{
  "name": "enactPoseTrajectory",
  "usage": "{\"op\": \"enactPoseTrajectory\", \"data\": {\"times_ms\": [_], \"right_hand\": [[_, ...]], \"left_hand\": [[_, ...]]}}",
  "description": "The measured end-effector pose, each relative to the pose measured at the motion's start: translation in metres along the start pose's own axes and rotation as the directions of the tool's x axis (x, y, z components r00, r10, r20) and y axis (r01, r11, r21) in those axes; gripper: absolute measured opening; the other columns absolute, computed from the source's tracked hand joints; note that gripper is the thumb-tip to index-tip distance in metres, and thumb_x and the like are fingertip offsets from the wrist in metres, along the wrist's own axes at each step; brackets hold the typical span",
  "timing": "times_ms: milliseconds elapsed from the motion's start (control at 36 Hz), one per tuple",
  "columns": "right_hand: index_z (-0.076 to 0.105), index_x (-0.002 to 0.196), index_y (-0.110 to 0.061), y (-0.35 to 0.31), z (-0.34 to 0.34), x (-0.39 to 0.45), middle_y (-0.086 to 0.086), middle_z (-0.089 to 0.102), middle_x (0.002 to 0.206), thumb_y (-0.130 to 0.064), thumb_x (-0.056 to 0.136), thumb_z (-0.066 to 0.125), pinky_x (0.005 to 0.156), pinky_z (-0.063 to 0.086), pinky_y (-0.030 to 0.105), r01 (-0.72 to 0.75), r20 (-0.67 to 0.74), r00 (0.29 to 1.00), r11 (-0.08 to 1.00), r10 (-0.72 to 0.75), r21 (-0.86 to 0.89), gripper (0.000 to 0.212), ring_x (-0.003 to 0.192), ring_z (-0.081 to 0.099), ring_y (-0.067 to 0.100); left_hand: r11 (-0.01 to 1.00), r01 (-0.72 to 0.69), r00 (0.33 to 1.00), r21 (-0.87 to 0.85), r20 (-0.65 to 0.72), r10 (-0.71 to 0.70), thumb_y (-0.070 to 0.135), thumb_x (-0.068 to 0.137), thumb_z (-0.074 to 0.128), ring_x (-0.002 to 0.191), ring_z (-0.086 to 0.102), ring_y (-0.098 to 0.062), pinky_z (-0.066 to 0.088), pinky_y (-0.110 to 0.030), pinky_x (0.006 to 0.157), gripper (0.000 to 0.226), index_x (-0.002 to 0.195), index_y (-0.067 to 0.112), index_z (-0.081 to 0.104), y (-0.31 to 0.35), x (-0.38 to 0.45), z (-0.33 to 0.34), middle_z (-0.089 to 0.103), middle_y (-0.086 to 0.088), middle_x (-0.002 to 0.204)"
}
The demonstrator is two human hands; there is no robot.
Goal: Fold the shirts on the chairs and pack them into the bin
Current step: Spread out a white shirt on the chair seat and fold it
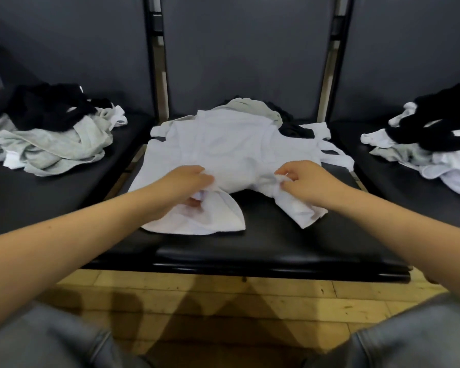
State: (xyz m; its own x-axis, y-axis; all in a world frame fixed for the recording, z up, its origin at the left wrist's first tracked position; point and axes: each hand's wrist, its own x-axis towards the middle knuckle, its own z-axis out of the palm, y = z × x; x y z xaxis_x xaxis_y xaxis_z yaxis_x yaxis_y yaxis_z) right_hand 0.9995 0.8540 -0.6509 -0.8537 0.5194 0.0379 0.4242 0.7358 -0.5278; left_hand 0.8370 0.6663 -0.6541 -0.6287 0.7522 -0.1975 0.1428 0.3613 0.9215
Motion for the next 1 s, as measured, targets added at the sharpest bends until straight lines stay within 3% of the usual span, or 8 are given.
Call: {"op": "enactPoseTrajectory", "data": {"times_ms": [111, 194, 333, 444, 556, 722, 861, 1000], "right_hand": [[0.057, 0.075, -0.012, 0.001, -0.008, 0.005, 0.001, 0.055, 0.078, -0.003, 0.093, 0.044, 0.057, 0.035, 0.021, -0.152, 0.035, 0.988, 0.976, 0.148, 0.158, 0.024, 0.072, 0.047, 0.015], [0.052, 0.076, -0.014, 0.000, -0.015, 0.002, -0.001, 0.050, 0.079, -0.015, 0.093, 0.049, 0.062, 0.035, 0.022, -0.114, -0.059, 0.988, 0.943, 0.139, 0.311, 0.018, 0.073, 0.045, 0.013], [0.060, 0.079, -0.009, -0.005, -0.030, -0.014, -0.002, 0.056, 0.076, -0.042, 0.085, 0.067, 0.063, 0.038, 0.026, 0.072, -0.176, 0.983, 0.994, -0.056, 0.084, 0.035, 0.070, 0.050, 0.011], [0.041, 0.061, -0.009, -0.004, -0.044, -0.023, -0.001, 0.037, 0.060, -0.041, 0.090, 0.063, 0.056, 0.026, 0.030, 0.106, -0.318, 0.945, 0.990, -0.072, 0.091, 0.049, 0.058, 0.035, 0.013], [0.040, 0.065, -0.004, 0.008, -0.060, -0.032, 0.006, 0.037, 0.065, -0.046, 0.090, 0.054, 0.058, 0.025, 0.035, 0.131, -0.371, 0.923, 0.990, -0.104, 0.048, 0.051, 0.062, 0.034, 0.016], [0.054, 0.083, -0.002, 0.038, -0.067, -0.041, 0.009, 0.055, 0.077, -0.018, 0.100, 0.043, 0.063, 0.032, 0.035, -0.003, -0.378, 0.926, 0.999, -0.011, -0.037, 0.026, 0.075, 0.048, 0.022], [0.056, 0.082, -0.007, 0.059, -0.070, -0.051, 0.008, 0.056, 0.084, -0.006, 0.097, 0.038, 0.065, 0.033, 0.032, -0.162, -0.369, 0.917, 0.987, 0.151, 0.002, 0.023, 0.083, 0.051, 0.026], [0.049, 0.057, -0.010, 0.055, -0.064, -0.066, 0.001, 0.051, 0.051, -0.016, 0.099, 0.046, 0.063, 0.038, 0.028, -0.124, -0.195, 0.922, 0.733, 0.334, 0.669, 0.043, 0.061, 0.050, 0.020]], "left_hand": [[0.890, 0.138, 0.988, -0.435, 0.127, -0.091, 0.015, 0.089, 0.059, 0.093, 0.056, -0.023, 0.055, -0.035, 0.071, 0.022, 0.110, 0.010, 0.056, 0.007, 0.005, -0.021, 0.054, -0.010, 0.103], [0.848, 0.186, 0.981, -0.497, 0.144, -0.131, 0.014, 0.085, 0.054, 0.069, 0.061, -0.019, 0.051, -0.031, 0.068, 0.016, 0.101, 0.014, 0.056, 0.017, 0.002, -0.031, 0.058, -0.003, 0.088], [0.768, 0.082, 0.996, -0.636, 0.089, -0.033, 0.018, 0.088, 0.059, 0.091, 0.064, -0.015, 0.050, -0.030, 0.090, 0.018, 0.106, 0.015, 0.059, 0.031, -0.003, -0.041, 0.065, 0.001, 0.101], [0.958, -0.261, 0.965, -0.119, -0.073, 0.254, 0.034, 0.091, 0.064, 0.090, 0.065, -0.013, 0.050, -0.027, 0.085, 0.028, 0.100, 0.007, 0.066, 0.040, -0.020, -0.033, 0.069, -0.001, 0.097], [0.640, -0.394, 0.862, 0.660, 0.023, 0.507, 0.042, 0.084, 0.069, 0.070, 0.048, -0.002, 0.036, -0.017, 0.064, 0.021, 0.080, 0.024, 0.059, 0.038, -0.035, -0.046, 0.053, 0.014, 0.074], [0.527, -0.263, 0.908, 0.808, 0.023, 0.418, 0.043, 0.088, 0.063, 0.061, 0.042, -0.016, 0.032, -0.029, 0.058, 0.048, 0.065, 0.004, 0.048, 0.021, -0.042, -0.083, 0.046, -0.002, 0.060], [0.854, -0.168, 0.949, 0.492, -0.154, 0.276, 0.041, 0.097, 0.052, 0.073, 0.057, -0.001, 0.040, -0.017, 0.063, 0.030, 0.077, 0.022, 0.065, 0.013, -0.059, -0.087, 0.064, 0.012, 0.077], [0.982, -0.164, 0.981, -0.091, -0.117, 0.153, 0.036, 0.099, 0.049, 0.090, 0.070, -0.005, 0.051, -0.018, 0.071, 0.026, 0.105, 0.017, 0.066, 0.013, -0.073, -0.073, 0.075, 0.009, 0.094]]}}
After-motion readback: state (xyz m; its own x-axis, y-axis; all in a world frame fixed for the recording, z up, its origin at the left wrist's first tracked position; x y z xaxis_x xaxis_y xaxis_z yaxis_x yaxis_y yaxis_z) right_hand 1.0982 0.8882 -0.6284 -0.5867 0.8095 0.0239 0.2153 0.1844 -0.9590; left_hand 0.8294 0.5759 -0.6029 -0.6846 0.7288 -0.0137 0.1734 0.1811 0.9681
